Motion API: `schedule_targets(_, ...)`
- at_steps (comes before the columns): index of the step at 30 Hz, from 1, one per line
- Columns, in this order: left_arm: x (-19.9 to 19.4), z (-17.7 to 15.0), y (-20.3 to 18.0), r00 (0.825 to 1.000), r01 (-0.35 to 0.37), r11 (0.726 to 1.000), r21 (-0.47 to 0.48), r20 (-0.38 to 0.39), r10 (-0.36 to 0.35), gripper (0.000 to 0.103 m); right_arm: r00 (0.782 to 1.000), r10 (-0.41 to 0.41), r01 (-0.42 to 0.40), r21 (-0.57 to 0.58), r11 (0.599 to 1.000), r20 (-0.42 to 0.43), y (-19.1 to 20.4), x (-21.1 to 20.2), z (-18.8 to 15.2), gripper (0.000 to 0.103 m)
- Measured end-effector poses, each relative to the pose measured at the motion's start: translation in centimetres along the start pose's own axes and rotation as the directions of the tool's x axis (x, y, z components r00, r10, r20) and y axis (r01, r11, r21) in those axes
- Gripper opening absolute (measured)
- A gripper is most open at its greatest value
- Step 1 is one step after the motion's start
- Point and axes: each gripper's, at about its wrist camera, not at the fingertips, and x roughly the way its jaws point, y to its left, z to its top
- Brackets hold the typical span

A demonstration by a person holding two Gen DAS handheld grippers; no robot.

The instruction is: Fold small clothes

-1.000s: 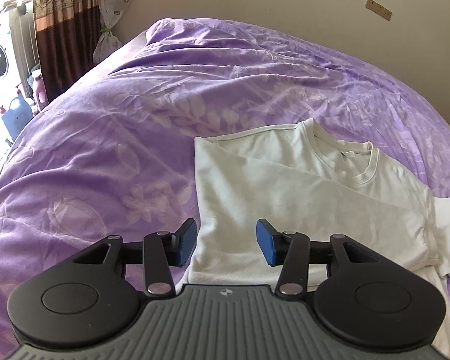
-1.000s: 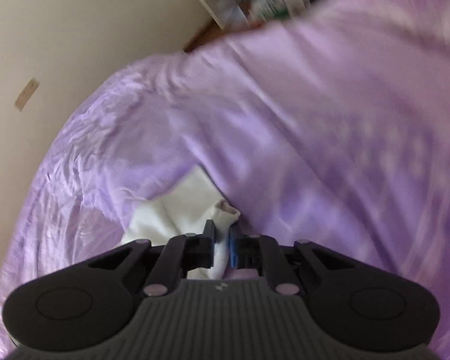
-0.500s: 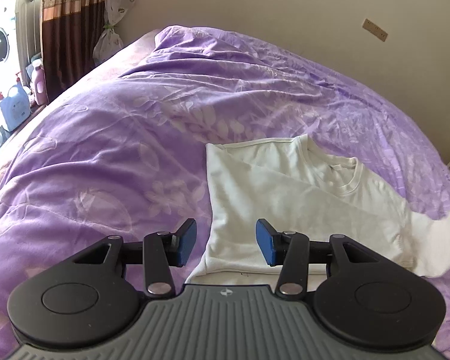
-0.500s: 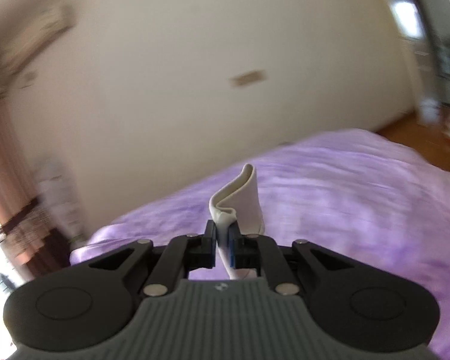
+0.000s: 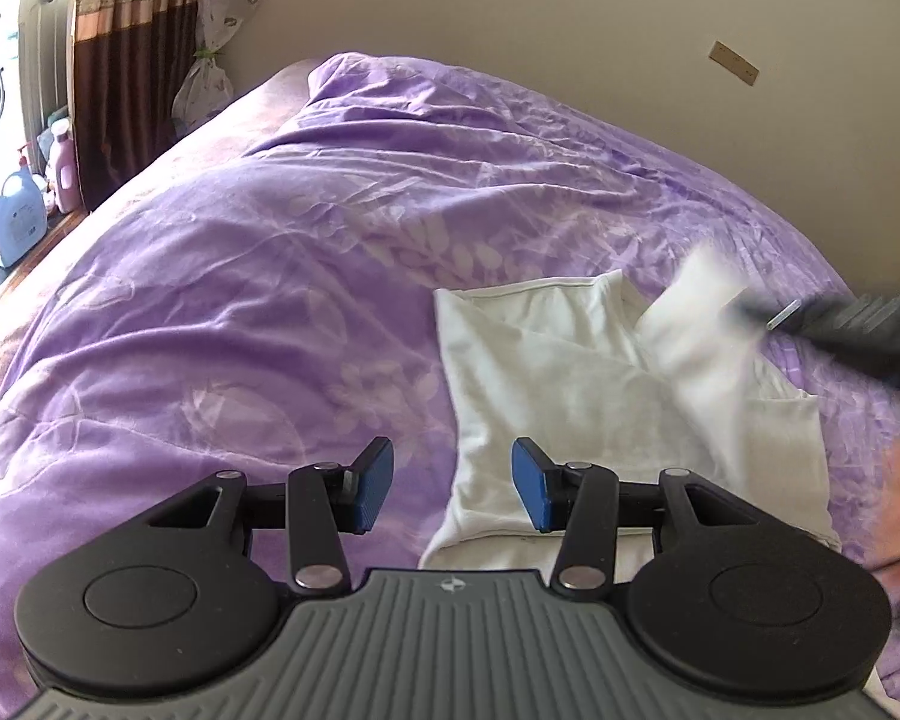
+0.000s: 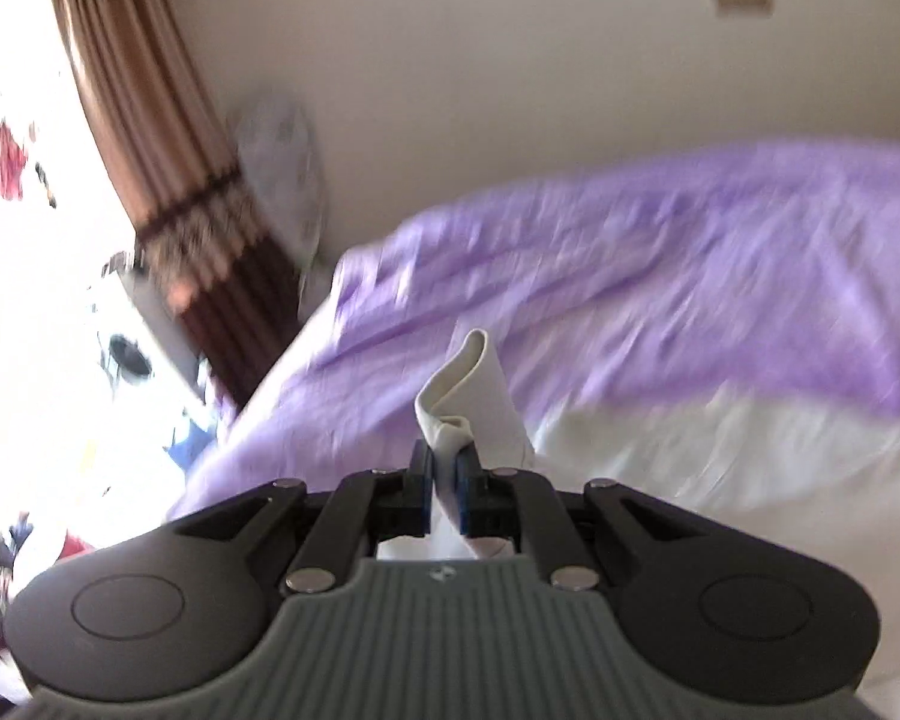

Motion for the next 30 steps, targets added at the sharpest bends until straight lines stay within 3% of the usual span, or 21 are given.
schedule_targets(6,1.7,-0.4,1.6,0.997,0.073,0.997,-0.016,-0.039,-0.073,0.054,0.976,0.039,-0.035,0.019,0.999,-0.213,1.3,9.3,-8.6,0.003)
schedule_targets(12,3.7,-0.2,1.2,0.989,0.137,0.989,-0.053,-0.056,-0.140,0.054,0.945,0.112,-0.102,0.047,0.994,-0.308,1.2,11.4,-12.6,0.019)
schedule_targets(14,4.4,0.0,0.9,0.984,0.166,0.984,-0.070,-0.055,-0.170,0.058,0.944,0.118,-0.118,0.019,0.993,-0.308,1.1,10.7,-12.4,0.035)
schedule_targets(18,6.6,0.5,-0.2,0.979,0.191,0.978,-0.084,-0.061,-0.196,0.066,0.949,0.111,-0.124,-0.027,0.992,-0.294,-1.2,7.6,-10.5,0.042)
schedule_targets(21,9.0,0.7,-1.5,0.986,0.156,0.987,-0.048,-0.052,-0.158,0.066,0.961,0.036,-0.052,-0.054,0.997,-0.276,-5.6,4.4,-9.3,0.043)
schedule_targets(25,12.6,0.9,-3.1,0.996,0.075,0.997,-0.002,-0.043,-0.075,0.066,0.967,-0.120,0.108,-0.065,0.992,-0.224,-13.3,-0.1,-8.1,0.043)
schedule_targets(26,13.3,0.9,-3.3,0.998,0.059,0.998,-0.001,-0.038,-0.059,0.064,0.964,-0.160,0.154,-0.045,0.987,-0.211,-15.7,-1.4,-7.8,0.043)
schedule_targets(28,14.6,0.9,-3.6,0.996,0.069,0.998,0.000,-0.052,-0.069,0.048,0.957,-0.223,0.227,-0.003,0.974,-0.188,-19.6,-3.7,-7.4,0.043)
schedule_targets(30,15.0,0.9,-3.8,0.997,0.061,0.998,0.013,-0.038,-0.061,0.008,0.947,-0.277,0.285,0.026,0.958,-0.166,-23.4,-6.4,-7.4,0.043)
